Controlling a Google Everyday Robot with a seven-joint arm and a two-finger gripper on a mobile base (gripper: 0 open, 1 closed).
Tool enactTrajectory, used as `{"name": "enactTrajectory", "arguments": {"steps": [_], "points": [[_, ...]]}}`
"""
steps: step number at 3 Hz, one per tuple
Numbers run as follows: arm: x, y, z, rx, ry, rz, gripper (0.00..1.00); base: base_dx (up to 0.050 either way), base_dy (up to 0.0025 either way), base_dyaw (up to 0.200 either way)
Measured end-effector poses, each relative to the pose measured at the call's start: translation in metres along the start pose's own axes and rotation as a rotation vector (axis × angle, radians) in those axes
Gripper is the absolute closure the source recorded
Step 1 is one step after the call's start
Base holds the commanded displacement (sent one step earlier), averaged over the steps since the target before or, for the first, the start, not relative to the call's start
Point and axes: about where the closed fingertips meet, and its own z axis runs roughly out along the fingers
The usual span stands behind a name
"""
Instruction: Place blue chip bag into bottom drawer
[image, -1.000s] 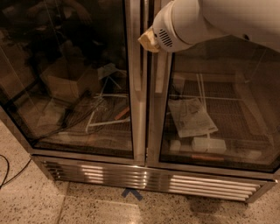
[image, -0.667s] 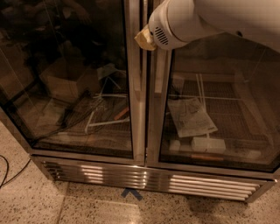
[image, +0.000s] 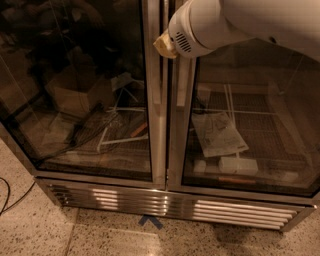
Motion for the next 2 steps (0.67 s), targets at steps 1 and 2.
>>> {"name": "enactTrajectory", "arguments": {"steps": [1, 2], "points": [[0.0044, -0.0016, 0.0022, 0.01, 0.015, 0.003, 1.0, 0.0, 0.0, 0.0], [0.0064, -0.0024, 0.0023, 0.015, 0.021, 0.005, 1.0, 0.0, 0.0, 0.0]]}}
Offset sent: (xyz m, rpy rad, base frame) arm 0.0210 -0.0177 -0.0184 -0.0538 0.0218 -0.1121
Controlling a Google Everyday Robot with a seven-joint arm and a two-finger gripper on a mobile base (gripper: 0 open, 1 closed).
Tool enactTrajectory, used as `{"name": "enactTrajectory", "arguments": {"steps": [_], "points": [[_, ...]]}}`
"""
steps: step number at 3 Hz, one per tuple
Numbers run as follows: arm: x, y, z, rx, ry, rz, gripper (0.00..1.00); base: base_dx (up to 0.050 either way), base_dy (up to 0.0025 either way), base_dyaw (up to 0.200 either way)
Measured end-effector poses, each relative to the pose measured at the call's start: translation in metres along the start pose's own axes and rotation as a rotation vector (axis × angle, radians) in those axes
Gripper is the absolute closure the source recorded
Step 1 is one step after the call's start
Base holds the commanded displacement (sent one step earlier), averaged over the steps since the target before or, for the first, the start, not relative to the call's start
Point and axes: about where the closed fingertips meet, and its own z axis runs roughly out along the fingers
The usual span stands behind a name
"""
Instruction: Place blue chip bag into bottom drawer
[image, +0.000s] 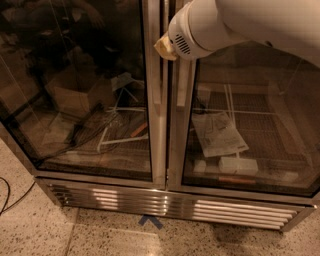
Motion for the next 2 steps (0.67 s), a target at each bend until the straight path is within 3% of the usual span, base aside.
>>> {"name": "enactTrajectory", "arguments": {"steps": [2], "points": [[0.0099, -0.0083, 0.0026, 0.035, 0.038, 0.01, 1.0, 0.0, 0.0, 0.0]]}}
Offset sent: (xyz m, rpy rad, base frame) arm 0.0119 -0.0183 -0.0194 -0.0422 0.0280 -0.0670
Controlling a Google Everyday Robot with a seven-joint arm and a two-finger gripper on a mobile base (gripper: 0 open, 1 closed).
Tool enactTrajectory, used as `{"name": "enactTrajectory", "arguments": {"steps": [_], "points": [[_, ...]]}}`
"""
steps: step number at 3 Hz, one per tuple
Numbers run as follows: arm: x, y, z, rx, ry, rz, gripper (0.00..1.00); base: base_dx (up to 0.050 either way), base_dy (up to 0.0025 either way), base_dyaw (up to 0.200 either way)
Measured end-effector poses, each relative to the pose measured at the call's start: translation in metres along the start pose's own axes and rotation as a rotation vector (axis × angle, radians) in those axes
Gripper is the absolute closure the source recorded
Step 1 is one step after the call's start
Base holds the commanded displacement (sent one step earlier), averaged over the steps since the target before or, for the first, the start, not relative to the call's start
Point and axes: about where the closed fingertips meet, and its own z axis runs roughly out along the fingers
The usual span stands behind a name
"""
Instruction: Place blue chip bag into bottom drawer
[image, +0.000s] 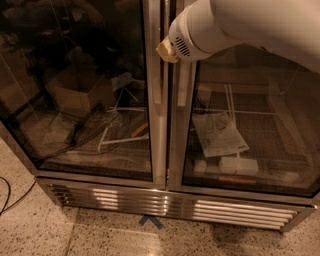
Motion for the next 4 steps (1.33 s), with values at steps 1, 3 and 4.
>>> {"name": "enactTrajectory", "arguments": {"steps": [1, 3, 4], "points": [[0.0, 0.0, 0.0, 0.0, 0.0, 0.0, 0.82, 0.0, 0.0, 0.0], [-0.0001, 0.0001, 0.0, 0.0, 0.0, 0.0, 0.27, 0.0, 0.0, 0.0], [-0.0001, 0.0001, 0.0, 0.0, 0.0, 0.0, 0.0, 0.0, 0.0, 0.0]]}}
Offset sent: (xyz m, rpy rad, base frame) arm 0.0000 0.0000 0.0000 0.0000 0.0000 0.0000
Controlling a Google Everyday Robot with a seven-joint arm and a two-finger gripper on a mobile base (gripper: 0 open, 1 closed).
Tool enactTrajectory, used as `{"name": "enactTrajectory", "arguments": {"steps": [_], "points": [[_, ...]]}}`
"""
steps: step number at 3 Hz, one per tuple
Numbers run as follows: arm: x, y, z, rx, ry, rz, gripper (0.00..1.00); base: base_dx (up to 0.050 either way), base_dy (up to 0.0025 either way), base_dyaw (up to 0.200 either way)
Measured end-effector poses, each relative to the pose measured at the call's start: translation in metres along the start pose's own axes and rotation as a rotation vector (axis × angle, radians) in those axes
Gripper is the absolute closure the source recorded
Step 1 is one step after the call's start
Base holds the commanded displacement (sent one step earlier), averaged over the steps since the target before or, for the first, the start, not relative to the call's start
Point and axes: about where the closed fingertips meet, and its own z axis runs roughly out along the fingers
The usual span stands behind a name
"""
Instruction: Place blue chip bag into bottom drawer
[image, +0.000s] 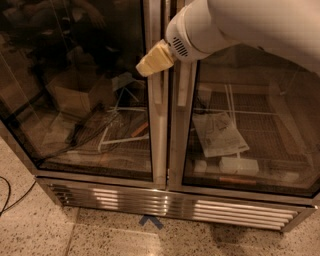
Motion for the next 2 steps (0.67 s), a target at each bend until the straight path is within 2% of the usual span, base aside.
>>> {"name": "enactTrajectory", "arguments": {"steps": [1, 2], "points": [[0.0, 0.0, 0.0, 0.0, 0.0, 0.0, 0.0, 0.0, 0.0, 0.0], [0.0, 0.0, 0.0, 0.0, 0.0, 0.0, 0.07, 0.0, 0.0, 0.0]]}}
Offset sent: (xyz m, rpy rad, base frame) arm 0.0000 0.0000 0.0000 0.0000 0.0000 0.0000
